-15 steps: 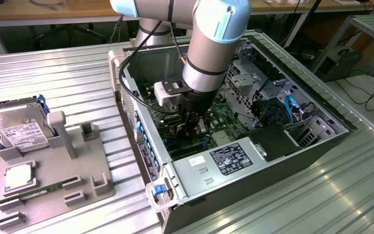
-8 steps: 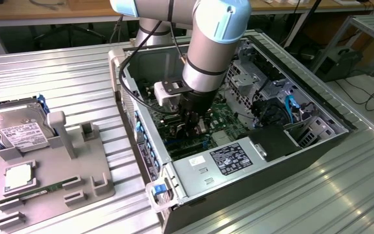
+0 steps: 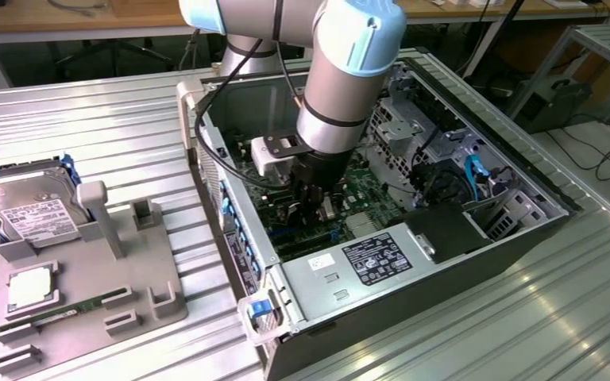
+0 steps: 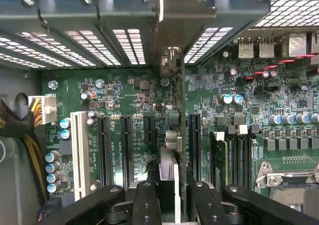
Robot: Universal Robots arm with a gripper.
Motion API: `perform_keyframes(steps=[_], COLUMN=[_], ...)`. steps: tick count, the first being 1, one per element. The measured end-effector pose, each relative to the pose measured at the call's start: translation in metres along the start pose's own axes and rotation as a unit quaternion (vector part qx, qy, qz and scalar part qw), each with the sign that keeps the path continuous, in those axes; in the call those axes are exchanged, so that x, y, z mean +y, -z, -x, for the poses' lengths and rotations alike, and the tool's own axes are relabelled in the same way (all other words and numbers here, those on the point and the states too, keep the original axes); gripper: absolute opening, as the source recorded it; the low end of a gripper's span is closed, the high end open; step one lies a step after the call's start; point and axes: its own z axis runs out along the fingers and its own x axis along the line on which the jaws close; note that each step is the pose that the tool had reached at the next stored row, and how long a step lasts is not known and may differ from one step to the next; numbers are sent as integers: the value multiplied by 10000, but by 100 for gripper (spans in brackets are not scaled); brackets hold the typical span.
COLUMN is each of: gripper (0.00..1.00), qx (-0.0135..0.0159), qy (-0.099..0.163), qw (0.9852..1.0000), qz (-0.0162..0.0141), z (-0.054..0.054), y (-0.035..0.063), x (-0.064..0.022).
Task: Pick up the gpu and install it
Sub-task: 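Insert the gpu into the slot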
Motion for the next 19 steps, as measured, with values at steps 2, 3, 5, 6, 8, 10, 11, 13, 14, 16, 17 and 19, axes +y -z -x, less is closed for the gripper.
perform_keyframes(steps=[2, 3, 5, 6, 8, 10, 11, 13, 14, 16, 17, 19], gripper=[28, 28, 29, 35, 35, 35, 35, 35, 35, 35, 35, 35], qx=[-2, -14, -10, 2, -4, -4, -3, -4, -3, -3, -4, -1], qy=[0, 0, 0, 0, 1, 1, 1, 2, 2, 2, 2, 2], qw=[10000, 10000, 10000, 10000, 10000, 10000, 10000, 10000, 10000, 10000, 10000, 10000], qz=[-1, -4, -7, -5, -20, -31, -35, -44, -47, -53, -56, -63], z=[1, 4, 3, 1, 4, 8, 10, 14, 16, 21, 23, 32], y=[-1, -6, -6, 12, 68, 153, 199, 289, 349, 440, 481, 611], x=[0, -1, -1, 1, 3, 7, 9, 13, 16, 20, 22, 28])
